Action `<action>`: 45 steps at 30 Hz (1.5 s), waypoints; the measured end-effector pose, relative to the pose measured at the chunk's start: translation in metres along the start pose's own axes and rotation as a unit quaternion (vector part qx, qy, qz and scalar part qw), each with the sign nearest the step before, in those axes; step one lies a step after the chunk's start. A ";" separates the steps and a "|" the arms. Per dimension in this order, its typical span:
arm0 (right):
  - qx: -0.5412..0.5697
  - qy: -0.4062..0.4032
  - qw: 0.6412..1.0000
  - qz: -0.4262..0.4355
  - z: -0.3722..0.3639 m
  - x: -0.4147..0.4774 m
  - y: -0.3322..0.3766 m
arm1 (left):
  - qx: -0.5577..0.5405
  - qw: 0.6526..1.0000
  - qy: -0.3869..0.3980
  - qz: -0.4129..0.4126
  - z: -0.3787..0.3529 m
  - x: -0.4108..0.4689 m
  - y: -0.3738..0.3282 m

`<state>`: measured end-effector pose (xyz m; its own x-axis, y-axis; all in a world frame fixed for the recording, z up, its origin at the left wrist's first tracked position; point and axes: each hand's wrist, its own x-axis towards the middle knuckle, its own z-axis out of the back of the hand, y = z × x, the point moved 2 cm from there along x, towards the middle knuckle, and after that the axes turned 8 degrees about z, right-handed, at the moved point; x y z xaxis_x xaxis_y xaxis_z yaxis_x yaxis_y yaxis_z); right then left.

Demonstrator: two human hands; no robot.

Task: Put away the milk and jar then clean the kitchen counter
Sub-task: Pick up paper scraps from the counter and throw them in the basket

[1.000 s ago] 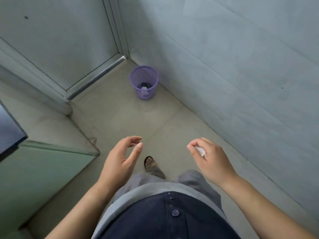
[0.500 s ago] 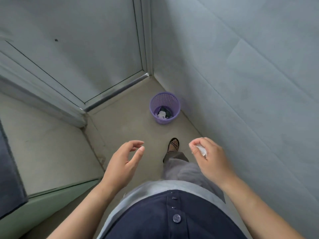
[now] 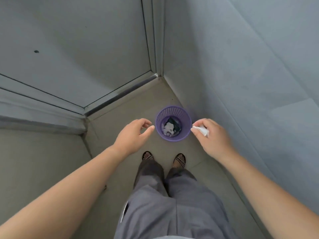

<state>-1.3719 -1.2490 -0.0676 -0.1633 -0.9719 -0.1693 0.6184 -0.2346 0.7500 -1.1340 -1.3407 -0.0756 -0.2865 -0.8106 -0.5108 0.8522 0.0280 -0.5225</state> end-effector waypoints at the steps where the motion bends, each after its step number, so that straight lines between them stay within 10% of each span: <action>1: 0.004 0.000 1.000 -0.013 -0.010 0.013 -0.011 | 0.010 1.000 0.011 0.006 -0.003 0.020 0.005; 17: 0.017 -0.003 0.994 -0.108 -0.276 0.159 -0.296 | -0.010 0.994 0.042 0.104 -0.250 0.309 0.203; 28: -0.076 0.129 0.967 -0.208 -0.395 0.227 -0.407 | -0.104 0.994 -0.018 -0.038 -0.322 0.358 0.232; 45: -0.020 0.155 0.965 -0.209 -0.213 0.133 -0.207 | 0.040 0.975 0.150 0.158 -0.157 0.242 0.127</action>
<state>-1.3579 -1.3334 -0.3813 -0.1711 -0.7495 -0.6395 0.5781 -0.6020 0.5508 -1.1635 -1.4413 -0.3730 -0.1096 -0.5618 -0.8200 0.9467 0.1924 -0.2583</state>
